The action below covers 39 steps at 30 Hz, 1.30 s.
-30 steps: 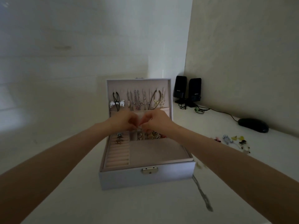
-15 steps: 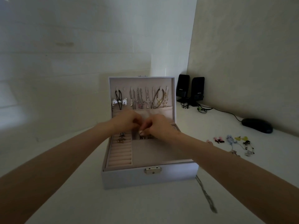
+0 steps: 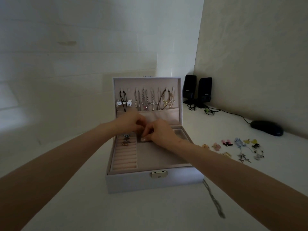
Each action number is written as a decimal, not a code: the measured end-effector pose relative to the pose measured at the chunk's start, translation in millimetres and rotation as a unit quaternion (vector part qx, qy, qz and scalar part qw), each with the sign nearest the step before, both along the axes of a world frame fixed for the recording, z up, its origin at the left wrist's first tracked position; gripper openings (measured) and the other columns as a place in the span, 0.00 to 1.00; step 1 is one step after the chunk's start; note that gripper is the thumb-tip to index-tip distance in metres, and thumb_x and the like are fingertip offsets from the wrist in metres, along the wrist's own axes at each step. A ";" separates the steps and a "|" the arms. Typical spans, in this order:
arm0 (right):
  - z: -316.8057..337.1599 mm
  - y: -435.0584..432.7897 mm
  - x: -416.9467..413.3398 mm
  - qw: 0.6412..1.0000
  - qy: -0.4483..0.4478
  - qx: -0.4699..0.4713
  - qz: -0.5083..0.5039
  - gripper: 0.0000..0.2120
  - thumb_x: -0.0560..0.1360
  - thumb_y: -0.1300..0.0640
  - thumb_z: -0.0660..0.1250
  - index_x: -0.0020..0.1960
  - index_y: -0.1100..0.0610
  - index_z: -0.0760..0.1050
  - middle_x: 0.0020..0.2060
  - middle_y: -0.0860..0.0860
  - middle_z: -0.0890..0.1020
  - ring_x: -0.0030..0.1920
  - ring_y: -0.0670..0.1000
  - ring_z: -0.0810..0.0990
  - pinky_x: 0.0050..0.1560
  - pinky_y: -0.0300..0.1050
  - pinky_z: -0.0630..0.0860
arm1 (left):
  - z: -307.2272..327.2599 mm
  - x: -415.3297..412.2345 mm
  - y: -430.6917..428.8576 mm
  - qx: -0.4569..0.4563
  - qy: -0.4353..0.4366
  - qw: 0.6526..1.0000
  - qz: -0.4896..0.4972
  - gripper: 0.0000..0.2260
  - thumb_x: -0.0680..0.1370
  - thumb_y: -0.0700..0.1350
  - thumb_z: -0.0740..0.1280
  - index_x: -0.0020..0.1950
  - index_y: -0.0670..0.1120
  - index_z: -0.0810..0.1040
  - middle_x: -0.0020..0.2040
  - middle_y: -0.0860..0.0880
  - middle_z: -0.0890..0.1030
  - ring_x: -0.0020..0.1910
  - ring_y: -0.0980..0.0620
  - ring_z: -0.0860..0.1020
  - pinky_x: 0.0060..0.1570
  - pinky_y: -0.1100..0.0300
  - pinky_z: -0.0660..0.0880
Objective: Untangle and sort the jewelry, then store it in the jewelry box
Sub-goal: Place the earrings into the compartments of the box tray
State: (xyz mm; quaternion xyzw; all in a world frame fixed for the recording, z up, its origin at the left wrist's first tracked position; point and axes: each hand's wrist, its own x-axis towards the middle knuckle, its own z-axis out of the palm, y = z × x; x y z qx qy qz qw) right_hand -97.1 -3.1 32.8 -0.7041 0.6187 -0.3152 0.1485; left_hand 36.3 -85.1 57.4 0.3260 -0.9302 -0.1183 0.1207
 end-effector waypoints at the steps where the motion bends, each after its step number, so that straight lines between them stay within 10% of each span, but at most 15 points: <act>1: -0.7 -0.4 -0.5 1.000 0.000 0.000 0.004 0.06 0.68 0.61 0.75 0.45 0.58 0.84 0.45 0.52 0.85 0.48 0.50 0.81 0.56 0.47 0.75 | 0.1 0.1 1.1 0.002 -0.002 1.000 0.002 0.06 0.71 0.41 0.69 0.46 0.43 0.82 0.43 0.45 0.82 0.43 0.49 0.78 0.44 0.56 0.73; 9: 15.6 1.2 -32.5 0.993 -0.073 -0.069 -0.062 0.04 0.72 0.61 0.71 0.45 0.55 0.84 0.33 0.41 0.77 0.36 0.38 0.73 0.41 0.34 0.67 | -0.1 -1.4 4.3 0.031 -0.016 0.999 0.006 0.10 0.74 0.36 0.70 0.53 0.43 0.83 0.47 0.47 0.82 0.41 0.57 0.75 0.38 0.76 0.67; 17: 17.0 8.2 -49.1 0.994 -0.064 -0.066 -0.066 0.05 0.73 0.61 0.70 0.48 0.56 0.84 0.34 0.41 0.77 0.37 0.37 0.73 0.38 0.21 0.65 | 6.7 -3.2 7.9 -0.066 -0.119 0.990 -0.030 0.09 0.75 0.40 0.69 0.53 0.48 0.83 0.51 0.48 0.81 0.50 0.52 0.77 0.47 0.63 0.69; 22: 31.8 19.6 -80.1 0.990 -0.072 -0.064 -0.098 0.05 0.73 0.62 0.70 0.48 0.57 0.83 0.41 0.49 0.82 0.40 0.40 0.77 0.41 0.24 0.69 | 10.4 -8.4 11.4 -0.114 -0.032 0.992 -0.035 0.07 0.77 0.42 0.67 0.53 0.46 0.81 0.49 0.49 0.80 0.47 0.52 0.77 0.49 0.59 0.73; 29: 34.0 47.8 -133.9 0.981 0.085 0.096 -0.147 0.06 0.71 0.64 0.72 0.47 0.57 0.82 0.42 0.53 0.82 0.36 0.46 0.78 0.39 0.34 0.74 | 9.9 -83.9 55.2 -0.099 0.009 0.990 -0.100 0.09 0.78 0.51 0.64 0.52 0.47 0.80 0.48 0.53 0.77 0.47 0.57 0.73 0.52 0.60 0.71; 39: 14.5 100.6 -163.8 0.953 0.182 0.239 -0.038 0.11 0.68 0.58 0.76 0.50 0.53 0.82 0.42 0.47 0.83 0.45 0.44 0.79 0.46 0.33 0.70 | -18.1 -165.1 104.3 -0.058 -0.183 0.970 -0.147 0.14 0.73 0.59 0.69 0.49 0.49 0.80 0.44 0.59 0.77 0.48 0.58 0.73 0.54 0.55 0.55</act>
